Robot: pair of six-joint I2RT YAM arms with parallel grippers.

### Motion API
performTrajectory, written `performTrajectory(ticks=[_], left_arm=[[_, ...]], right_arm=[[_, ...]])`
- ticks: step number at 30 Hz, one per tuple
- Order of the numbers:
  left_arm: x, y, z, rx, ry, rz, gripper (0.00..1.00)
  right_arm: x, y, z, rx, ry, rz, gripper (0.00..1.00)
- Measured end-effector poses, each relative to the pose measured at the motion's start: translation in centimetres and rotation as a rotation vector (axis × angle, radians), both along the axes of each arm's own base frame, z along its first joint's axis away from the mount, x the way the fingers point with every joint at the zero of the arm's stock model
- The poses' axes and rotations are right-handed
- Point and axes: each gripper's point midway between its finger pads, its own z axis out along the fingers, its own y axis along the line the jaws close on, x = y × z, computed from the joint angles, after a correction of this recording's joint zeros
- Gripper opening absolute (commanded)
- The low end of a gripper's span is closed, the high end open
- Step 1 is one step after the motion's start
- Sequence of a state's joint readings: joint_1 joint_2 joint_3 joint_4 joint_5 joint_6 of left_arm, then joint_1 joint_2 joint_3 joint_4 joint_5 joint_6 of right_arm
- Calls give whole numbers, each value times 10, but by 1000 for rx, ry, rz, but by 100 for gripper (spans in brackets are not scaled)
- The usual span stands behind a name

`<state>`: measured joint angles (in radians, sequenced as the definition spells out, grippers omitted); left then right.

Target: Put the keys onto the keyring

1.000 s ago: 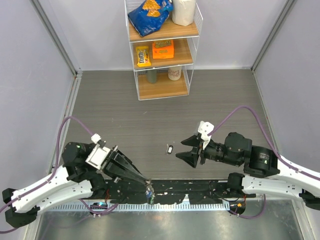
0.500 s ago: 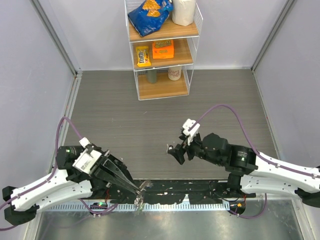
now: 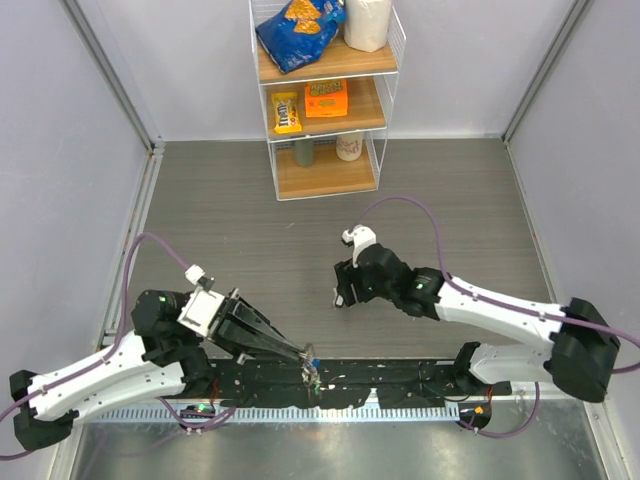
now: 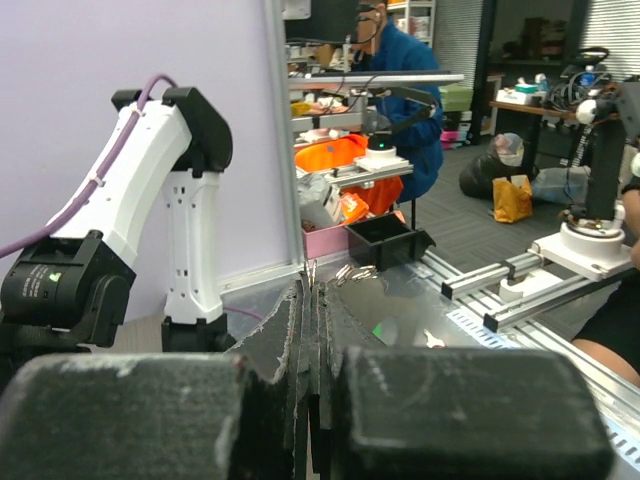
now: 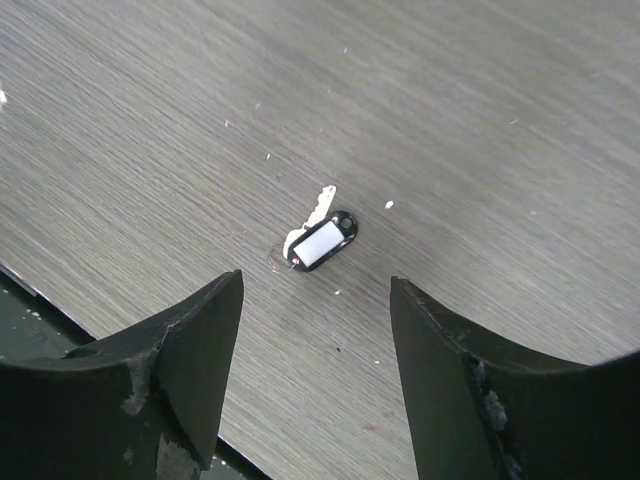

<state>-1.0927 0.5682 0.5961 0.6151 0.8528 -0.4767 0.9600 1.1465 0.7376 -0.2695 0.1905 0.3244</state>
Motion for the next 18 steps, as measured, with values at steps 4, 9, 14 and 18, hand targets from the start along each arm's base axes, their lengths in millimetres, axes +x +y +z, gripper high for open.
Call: performTrajectory(ticks=[4,9,14,18], left_arm=[[9,-6,-10,21,26,47,0],[13,-3,-12,10,28,85,0],[12,3,-12,-5,23,99,0],[10,11,-14,-14,29,112,0]], right_arm=[[-4,11,-33,-42,87,25,62],[-16,24,-48,-66,118,107,62],[-31,42,-55,-135,95,218,63],[-42,53,-61,-234,41,306,62]])
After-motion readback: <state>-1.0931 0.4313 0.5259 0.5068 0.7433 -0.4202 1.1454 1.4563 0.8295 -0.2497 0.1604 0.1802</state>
